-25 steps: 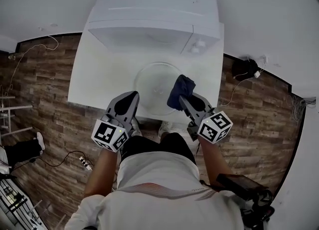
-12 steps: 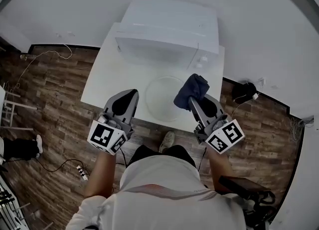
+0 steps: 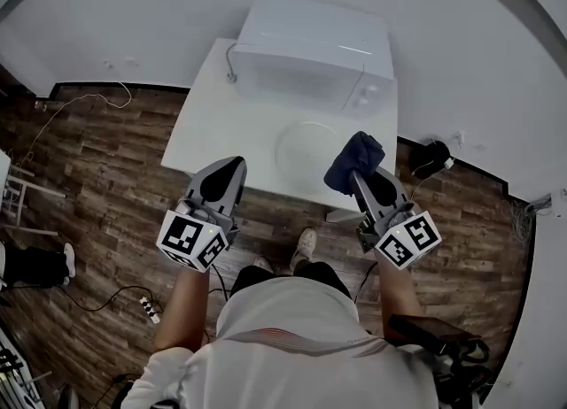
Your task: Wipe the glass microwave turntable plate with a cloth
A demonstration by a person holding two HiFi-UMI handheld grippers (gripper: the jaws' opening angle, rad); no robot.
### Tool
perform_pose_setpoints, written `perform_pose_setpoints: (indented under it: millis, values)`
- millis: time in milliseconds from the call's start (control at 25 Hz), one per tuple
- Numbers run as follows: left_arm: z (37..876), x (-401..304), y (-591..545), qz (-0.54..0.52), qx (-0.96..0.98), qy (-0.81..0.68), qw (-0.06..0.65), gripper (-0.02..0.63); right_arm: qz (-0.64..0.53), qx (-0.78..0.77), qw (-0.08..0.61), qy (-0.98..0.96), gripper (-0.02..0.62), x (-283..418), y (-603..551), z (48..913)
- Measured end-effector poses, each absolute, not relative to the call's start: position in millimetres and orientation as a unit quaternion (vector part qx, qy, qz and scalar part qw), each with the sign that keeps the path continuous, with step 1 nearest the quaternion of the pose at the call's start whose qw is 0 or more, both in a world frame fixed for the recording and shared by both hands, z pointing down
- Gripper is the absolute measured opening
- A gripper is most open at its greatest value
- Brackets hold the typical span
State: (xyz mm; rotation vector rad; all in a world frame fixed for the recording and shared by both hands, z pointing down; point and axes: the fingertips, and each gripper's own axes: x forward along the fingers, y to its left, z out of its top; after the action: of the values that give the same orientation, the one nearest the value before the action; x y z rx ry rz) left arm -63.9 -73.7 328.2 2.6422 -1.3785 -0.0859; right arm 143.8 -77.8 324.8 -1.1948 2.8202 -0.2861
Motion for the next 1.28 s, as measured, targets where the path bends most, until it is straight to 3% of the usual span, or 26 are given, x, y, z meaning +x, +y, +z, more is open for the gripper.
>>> perform_pose_setpoints:
  millis: [800, 1280]
  values:
    - [299, 17, -23, -0.036, 0.898, -0.435, 0.047, 0.011, -0.070, -0.392, 0.018, 0.917, 0.061, 200, -32, 301]
    - [300, 26, -18, -0.014, 0.895, -0.445, 0.037, 0.011, -0.085, -0.389, 0.000, 0.917, 0.061, 204, -33, 308]
